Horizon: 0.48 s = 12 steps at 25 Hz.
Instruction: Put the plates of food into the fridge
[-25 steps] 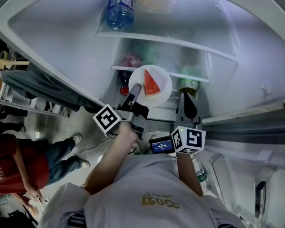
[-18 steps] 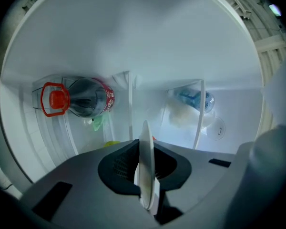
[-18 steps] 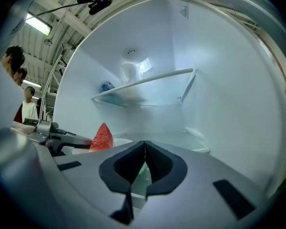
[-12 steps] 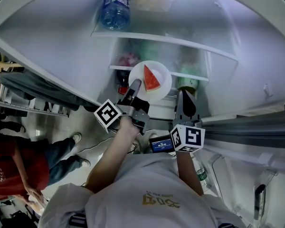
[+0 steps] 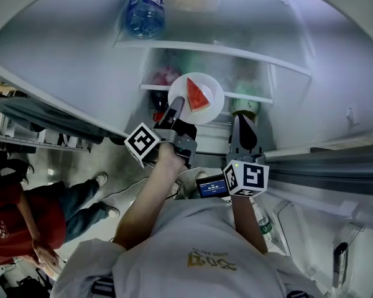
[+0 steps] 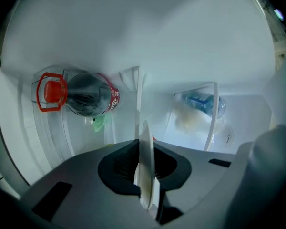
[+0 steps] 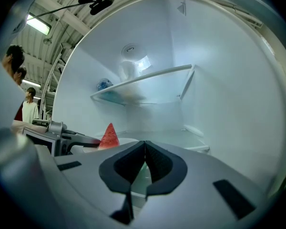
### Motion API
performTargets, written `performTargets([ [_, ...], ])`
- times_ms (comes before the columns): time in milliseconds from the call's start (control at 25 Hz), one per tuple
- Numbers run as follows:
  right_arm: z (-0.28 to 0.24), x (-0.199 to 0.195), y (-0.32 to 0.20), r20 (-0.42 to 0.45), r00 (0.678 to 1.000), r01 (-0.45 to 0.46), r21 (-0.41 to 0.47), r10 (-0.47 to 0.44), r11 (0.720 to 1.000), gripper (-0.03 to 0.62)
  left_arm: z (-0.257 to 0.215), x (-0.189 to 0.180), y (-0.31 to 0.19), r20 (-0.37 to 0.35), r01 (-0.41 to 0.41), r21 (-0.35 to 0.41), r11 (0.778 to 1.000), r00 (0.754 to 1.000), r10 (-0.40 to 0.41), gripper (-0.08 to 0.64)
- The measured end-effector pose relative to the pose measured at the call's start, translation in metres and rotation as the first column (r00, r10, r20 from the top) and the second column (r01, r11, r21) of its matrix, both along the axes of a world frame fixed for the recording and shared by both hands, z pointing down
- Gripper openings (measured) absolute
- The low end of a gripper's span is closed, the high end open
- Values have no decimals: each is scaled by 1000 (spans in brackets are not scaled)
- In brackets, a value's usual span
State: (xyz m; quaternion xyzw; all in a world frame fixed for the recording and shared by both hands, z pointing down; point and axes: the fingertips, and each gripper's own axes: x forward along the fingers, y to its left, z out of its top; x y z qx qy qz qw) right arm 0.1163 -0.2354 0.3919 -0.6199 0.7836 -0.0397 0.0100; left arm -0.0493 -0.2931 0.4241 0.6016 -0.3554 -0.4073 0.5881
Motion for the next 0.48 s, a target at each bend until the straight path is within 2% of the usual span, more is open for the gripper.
performTargets([
  [480, 2, 0, -8, 29, 999, 18, 3, -18, 1000, 8, 1, 11, -12, -8, -1, -6, 1000, 1000, 1, 35],
])
